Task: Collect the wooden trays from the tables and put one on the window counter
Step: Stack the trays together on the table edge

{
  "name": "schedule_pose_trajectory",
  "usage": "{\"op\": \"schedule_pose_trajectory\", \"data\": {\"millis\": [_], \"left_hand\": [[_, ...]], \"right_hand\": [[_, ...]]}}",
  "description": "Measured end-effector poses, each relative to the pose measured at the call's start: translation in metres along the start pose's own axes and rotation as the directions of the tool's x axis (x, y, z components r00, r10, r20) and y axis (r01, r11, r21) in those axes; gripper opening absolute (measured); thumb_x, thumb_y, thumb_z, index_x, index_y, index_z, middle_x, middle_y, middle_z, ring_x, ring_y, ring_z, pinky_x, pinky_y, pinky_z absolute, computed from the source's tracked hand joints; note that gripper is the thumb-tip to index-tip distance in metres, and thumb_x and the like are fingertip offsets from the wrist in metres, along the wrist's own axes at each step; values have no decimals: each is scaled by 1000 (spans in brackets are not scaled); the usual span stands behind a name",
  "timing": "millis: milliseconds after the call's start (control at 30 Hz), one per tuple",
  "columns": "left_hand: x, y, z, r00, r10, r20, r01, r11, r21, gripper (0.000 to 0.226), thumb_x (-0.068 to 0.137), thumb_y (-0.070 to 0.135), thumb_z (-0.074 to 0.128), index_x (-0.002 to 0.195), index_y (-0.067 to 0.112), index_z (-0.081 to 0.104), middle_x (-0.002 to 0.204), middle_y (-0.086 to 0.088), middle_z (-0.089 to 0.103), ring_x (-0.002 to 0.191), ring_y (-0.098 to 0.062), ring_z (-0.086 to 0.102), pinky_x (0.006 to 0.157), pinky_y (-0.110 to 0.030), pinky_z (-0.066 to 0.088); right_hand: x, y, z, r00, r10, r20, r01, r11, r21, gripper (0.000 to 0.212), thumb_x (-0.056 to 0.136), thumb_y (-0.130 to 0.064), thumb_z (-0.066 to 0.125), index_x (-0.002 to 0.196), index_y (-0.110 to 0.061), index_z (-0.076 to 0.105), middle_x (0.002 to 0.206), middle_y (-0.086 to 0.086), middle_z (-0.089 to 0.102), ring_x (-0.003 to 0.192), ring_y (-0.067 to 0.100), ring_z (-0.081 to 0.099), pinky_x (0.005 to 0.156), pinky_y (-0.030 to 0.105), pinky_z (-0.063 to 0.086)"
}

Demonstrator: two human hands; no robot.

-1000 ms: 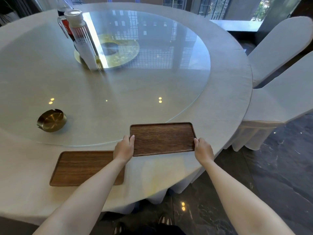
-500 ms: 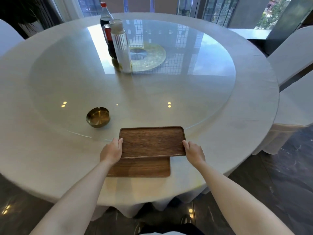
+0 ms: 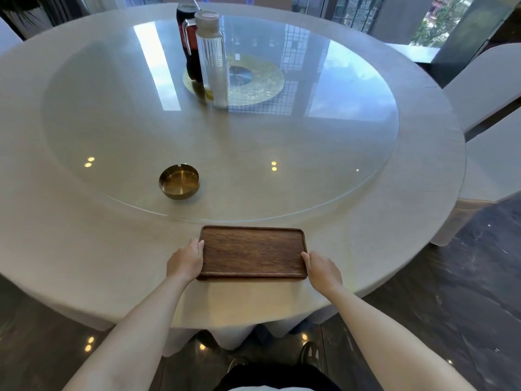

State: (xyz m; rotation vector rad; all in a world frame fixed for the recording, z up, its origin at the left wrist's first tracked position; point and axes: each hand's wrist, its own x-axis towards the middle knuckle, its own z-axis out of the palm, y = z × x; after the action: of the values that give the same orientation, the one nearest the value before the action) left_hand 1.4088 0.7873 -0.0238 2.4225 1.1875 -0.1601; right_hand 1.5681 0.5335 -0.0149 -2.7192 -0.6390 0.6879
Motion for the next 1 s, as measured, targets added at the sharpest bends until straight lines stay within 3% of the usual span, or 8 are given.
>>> {"op": "schedule_pose_trajectory", "data": {"millis": [200,333,467,600,733,867,1000], "left_hand": [[3,-2,6,1000,-19,10,18,999,36,43,99,35,22,103,4,52,110,-25,64,101,-41,59,69,-35,35],[2,-6,9,1000,-22,11,21,999,36,42,99,34,22,103,4,51,110,-25,63,101,-41,58,71,-36,37],[-1,-4,9,1000,-24,0,24,999,30,41,99,32,23,102,4,52,109,-25,64,101,-41,58,75,-38,42],[-2,-5,8,1000,-24,-5,24,999,43,40,99,33,23,102,6,52,108,-23,64,100,-40,59,75,-38,43],[-2,-6,8,999,-53,1,53,998,22,41,98,36,23,101,9,54,110,-21,64,101,-39,58,72,-36,39],[1,-2,6,988,-143,65,146,989,-36,48,95,46,28,114,10,52,119,-18,61,110,-36,56,80,-37,41],[3,1,3,971,-186,150,200,976,-84,61,88,59,36,120,9,48,124,-15,59,115,-33,54,88,-39,43]], "right_hand": [[-1,-5,2,1000,23,3,-23,999,-32,36,100,-36,22,79,-16,43,81,6,57,71,22,50,59,30,36],[-3,-5,5,1000,4,6,-4,999,-47,32,100,-36,22,79,-20,41,76,0,52,69,21,50,49,28,30],[-4,-6,3,1000,5,-4,-5,997,-82,32,100,-36,22,80,-19,42,79,2,55,68,21,49,58,30,34],[-4,-5,2,1000,9,7,-8,995,-102,32,100,-36,21,81,-19,41,86,6,62,67,21,47,53,30,32],[-1,-7,3,995,87,45,-90,995,50,34,98,-41,24,88,-17,45,93,8,61,79,24,54,66,34,42],[3,-13,2,980,182,77,-197,930,309,45,96,-46,32,116,-8,45,110,12,59,101,29,57,89,45,48],[7,-20,0,970,228,84,-242,890,387,53,94,-48,36,124,-5,41,120,14,56,108,29,54,92,44,46]]}}
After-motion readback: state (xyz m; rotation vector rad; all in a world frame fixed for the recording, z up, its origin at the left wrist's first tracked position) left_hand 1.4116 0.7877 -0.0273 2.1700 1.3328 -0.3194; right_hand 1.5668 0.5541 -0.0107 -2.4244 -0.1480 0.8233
